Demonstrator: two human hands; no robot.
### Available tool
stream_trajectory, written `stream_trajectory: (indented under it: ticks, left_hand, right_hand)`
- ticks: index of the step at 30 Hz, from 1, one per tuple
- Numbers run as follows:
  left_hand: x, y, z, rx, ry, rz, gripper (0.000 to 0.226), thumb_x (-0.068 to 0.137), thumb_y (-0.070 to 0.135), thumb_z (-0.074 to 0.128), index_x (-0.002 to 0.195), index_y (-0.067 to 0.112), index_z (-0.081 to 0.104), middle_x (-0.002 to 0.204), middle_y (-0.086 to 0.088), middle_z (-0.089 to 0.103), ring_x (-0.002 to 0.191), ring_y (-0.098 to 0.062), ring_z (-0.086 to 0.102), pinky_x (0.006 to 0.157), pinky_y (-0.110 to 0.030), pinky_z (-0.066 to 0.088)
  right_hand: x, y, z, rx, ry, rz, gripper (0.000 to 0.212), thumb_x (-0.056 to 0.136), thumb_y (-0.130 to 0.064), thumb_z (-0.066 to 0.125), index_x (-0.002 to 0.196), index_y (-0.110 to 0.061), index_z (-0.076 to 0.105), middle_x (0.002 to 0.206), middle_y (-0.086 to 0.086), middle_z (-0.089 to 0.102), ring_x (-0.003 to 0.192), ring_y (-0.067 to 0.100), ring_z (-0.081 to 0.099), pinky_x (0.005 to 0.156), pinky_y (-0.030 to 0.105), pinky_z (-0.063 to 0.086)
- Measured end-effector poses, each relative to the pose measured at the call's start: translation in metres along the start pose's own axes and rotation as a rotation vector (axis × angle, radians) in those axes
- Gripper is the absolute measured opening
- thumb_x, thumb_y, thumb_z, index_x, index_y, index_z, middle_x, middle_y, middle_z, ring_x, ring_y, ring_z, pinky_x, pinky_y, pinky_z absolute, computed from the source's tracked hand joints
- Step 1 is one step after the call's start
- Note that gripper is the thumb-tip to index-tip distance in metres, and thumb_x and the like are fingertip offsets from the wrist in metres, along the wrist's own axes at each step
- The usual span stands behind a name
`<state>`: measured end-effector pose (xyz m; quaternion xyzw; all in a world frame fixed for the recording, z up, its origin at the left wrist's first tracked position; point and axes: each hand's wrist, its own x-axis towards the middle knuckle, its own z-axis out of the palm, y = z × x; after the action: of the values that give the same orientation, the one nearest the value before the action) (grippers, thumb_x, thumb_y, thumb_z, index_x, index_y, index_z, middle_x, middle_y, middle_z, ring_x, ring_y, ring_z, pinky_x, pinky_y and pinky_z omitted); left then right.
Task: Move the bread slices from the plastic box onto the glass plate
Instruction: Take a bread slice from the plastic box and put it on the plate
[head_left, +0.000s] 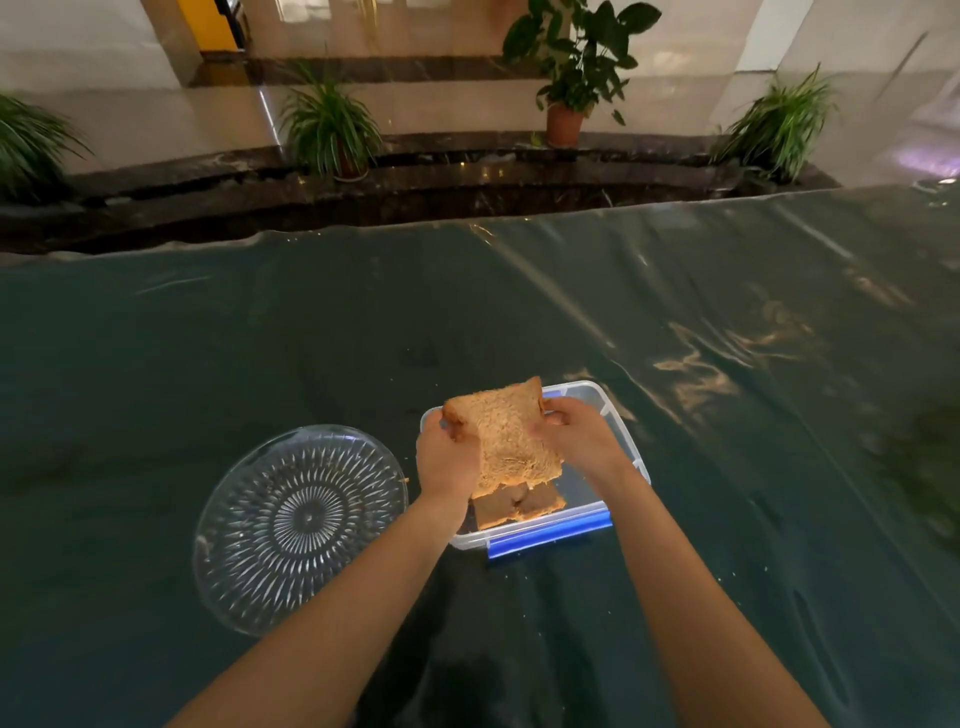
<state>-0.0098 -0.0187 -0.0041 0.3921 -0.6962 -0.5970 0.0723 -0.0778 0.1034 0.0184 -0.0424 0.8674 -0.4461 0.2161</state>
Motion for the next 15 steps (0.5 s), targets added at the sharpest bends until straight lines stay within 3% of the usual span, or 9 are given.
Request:
stream_trajectory:
  ticks: [2, 4, 6, 8, 12, 15]
  left_hand:
    - [-0.002, 0.006, -0.014, -0.033, 0.007, -0.003, 0.042, 0.095, 0.023, 0.053, 0.136, 0.016, 0.047, 0.129, -0.005, 0.059, 0.118, -0.024, 0.059, 0.097, -0.037, 0.052]
    - [-0.001, 0.007, -0.030, -0.059, 0.033, -0.021, 0.053, 0.094, 0.020, 0.055, 0.144, 0.016, 0.038, 0.139, -0.006, 0.053, 0.127, -0.027, 0.053, 0.103, -0.040, 0.048]
    - [0.002, 0.004, -0.048, -0.063, 0.078, -0.015, 0.055, 0.094, 0.017, 0.055, 0.145, 0.015, 0.036, 0.138, -0.006, 0.054, 0.124, -0.024, 0.054, 0.098, -0.034, 0.048]
    - [0.005, -0.003, -0.069, -0.070, 0.125, 0.005, 0.049, 0.093, 0.014, 0.055, 0.140, 0.015, 0.043, 0.129, -0.004, 0.060, 0.109, -0.017, 0.058, 0.088, -0.028, 0.047]
    - [0.014, -0.024, -0.113, -0.085, 0.196, -0.010, 0.036, 0.091, 0.008, 0.052, 0.126, 0.013, 0.056, 0.119, -0.008, 0.067, 0.109, -0.027, 0.064, 0.094, -0.041, 0.051]
    - [0.021, -0.043, -0.145, -0.091, 0.296, -0.038, 0.037, 0.091, 0.007, 0.052, 0.127, 0.012, 0.056, 0.122, -0.005, 0.066, 0.110, -0.020, 0.062, 0.095, -0.030, 0.046]
  right_hand:
    - [-0.005, -0.012, 0.006, -0.002, 0.003, -0.016, 0.037, 0.088, -0.023, 0.060, 0.123, -0.012, 0.058, 0.126, 0.008, 0.063, 0.112, 0.026, 0.060, 0.096, 0.037, 0.050]
    - [-0.011, -0.024, 0.016, 0.011, -0.003, -0.029, 0.037, 0.088, -0.025, 0.060, 0.122, -0.012, 0.057, 0.124, 0.009, 0.062, 0.111, 0.026, 0.060, 0.098, 0.039, 0.050]
    - [-0.015, -0.034, 0.032, 0.016, -0.013, -0.047, 0.037, 0.088, -0.027, 0.060, 0.121, -0.011, 0.057, 0.122, 0.009, 0.062, 0.110, 0.025, 0.060, 0.097, 0.040, 0.050]
    - [-0.018, -0.044, 0.051, -0.003, -0.041, -0.060, 0.038, 0.088, -0.026, 0.060, 0.122, -0.010, 0.056, 0.123, 0.008, 0.061, 0.110, 0.025, 0.059, 0.096, 0.037, 0.050]
    - [-0.020, -0.061, 0.100, -0.026, -0.098, -0.089, 0.042, 0.086, -0.021, 0.062, 0.125, -0.009, 0.053, 0.124, 0.010, 0.060, 0.112, 0.025, 0.058, 0.095, 0.036, 0.049]
    - [-0.022, -0.068, 0.144, -0.077, -0.139, -0.123, 0.041, 0.085, -0.022, 0.063, 0.123, -0.007, 0.055, 0.121, 0.010, 0.062, 0.108, 0.025, 0.059, 0.092, 0.035, 0.049]
